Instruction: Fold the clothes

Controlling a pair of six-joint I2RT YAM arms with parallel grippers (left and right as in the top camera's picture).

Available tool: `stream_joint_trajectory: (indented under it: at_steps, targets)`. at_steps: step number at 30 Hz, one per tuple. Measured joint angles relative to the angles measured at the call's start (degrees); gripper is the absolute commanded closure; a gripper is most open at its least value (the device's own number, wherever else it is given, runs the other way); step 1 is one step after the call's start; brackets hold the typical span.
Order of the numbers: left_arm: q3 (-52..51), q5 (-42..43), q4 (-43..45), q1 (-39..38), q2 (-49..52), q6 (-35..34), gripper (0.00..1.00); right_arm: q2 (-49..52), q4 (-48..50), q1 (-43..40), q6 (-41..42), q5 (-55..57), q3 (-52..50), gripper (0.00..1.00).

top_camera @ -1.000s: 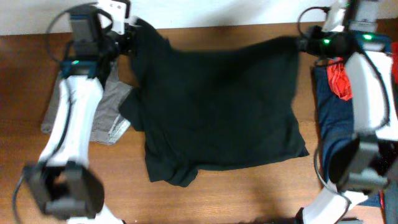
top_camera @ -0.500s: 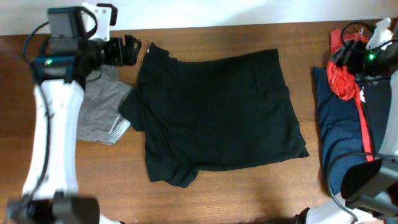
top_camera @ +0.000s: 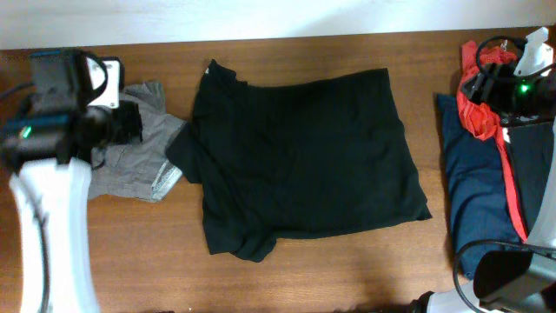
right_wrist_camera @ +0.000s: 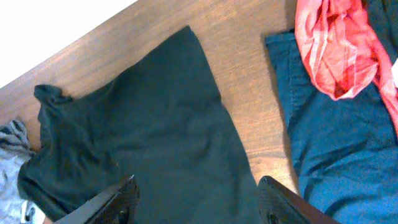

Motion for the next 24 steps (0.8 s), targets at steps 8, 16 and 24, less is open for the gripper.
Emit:
stream_joint_trajectory:
  at_steps: [8, 16, 24]
  targets:
    - [-4.52, 3.96, 8.76, 1.07, 27.54, -0.13, 1.0, 0.0, -4.11, 0.04, -0.02, -0.15, 0.04, 0.34]
    - [-4.17, 4.96, 14.71, 3.39, 38.03, -3.58, 1.0, 0.0, -4.46, 0.04, -0.02, -0.15, 0.04, 0.34]
    - [-1.95, 15.87, 24.26, 12.96, 40.92, -15.02, 1.0, 0.5, -4.35, 0.04, -0.04, -0.15, 0.02, 0.34]
